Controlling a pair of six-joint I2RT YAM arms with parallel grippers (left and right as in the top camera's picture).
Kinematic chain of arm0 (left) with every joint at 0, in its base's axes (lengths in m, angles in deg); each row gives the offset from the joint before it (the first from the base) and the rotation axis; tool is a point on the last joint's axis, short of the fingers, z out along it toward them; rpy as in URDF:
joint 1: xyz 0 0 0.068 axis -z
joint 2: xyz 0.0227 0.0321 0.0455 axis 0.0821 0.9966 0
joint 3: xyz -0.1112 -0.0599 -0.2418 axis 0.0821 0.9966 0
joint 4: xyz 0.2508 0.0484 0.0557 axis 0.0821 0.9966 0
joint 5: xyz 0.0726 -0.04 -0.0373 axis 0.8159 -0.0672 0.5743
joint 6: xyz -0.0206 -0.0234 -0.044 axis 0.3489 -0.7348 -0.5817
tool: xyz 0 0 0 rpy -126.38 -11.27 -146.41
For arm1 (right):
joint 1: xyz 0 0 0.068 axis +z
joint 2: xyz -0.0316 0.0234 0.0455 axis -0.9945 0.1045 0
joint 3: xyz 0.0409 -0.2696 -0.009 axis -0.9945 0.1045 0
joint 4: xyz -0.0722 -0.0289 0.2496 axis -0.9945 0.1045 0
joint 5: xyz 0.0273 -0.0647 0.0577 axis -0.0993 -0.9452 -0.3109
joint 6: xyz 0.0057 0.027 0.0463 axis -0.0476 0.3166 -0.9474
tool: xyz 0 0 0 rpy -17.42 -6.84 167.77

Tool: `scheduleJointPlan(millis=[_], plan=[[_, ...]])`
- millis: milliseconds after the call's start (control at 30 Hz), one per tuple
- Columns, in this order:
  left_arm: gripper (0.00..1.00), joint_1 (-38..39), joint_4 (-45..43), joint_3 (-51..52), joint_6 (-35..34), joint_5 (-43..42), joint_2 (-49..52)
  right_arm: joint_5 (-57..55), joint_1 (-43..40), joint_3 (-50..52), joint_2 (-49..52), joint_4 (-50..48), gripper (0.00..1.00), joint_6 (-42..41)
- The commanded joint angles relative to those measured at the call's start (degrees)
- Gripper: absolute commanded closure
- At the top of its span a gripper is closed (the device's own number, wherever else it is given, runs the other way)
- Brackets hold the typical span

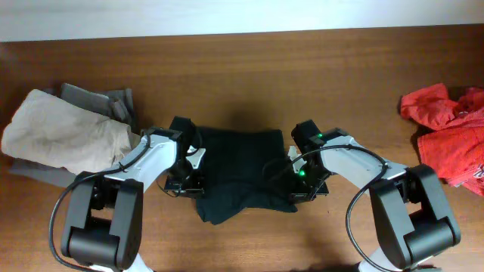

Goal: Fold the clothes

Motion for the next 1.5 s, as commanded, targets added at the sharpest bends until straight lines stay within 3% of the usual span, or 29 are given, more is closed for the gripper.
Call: scheduleJointPlan(millis=[0,133,367,800,833,900,967,1033,1100,1400,1467], plan=[[0.86,-0.3,-0.6,-0.7,0.3,1.0,0.9,-2.7,0.3,0.5,-1.2,0.1,0.96,-0.5],[0.99,-0.3,-1.3,-0.7,0.3,1.4,0.9,-2.9,0.3,0.7,-1.2,0.3,0.96,-0.5],[1.00,-0.8,-0.2,-0.7,0.3,6.8,0.8,-8.9,0.2,0.7,-1.2,1.7,0.96,-1.8],[1.00,-5.4,1.3,-1.4,0.3,8.3,0.6,-12.9,0.2,0.7,-1.2,1.6,0.96,-3.1],[0.99,-5.4,1.5,-1.7,0.3,8.3,0.6,-12.9,0.2,0.7,-1.2,1.6,0.96,-3.1],[0.83,-5.4,2.7,-3.3,0.3,8.2,0.6,-12.9,0.2,0.7,-1.2,1.5,0.96,-3.1],[0.70,-5.4,4.7,-5.3,0.3,7.8,0.6,-12.9,0.2,0.7,-1.2,1.4,0.80,-3.0],[0.67,-5.2,6.7,-7.6,0.3,7.9,0.6,-12.9,0.2,0.7,-1.2,1.4,0.58,-3.0],[0.64,-5.2,8.3,-9.7,0.3,7.9,0.6,-12.9,0.1,0.3,-1.2,1.4,0.48,-3.0],[0.53,-5.2,5.1,-13.3,0.3,6.4,0.6,-11.1,-5.8,-3.9,-4.5,1.7,0.35,-2.3],[0.60,-5.2,2.0,-13.3,0.3,4.2,0.6,-3.7,-7.2,-5.2,-4.9,0.2,0.54,3.2]])
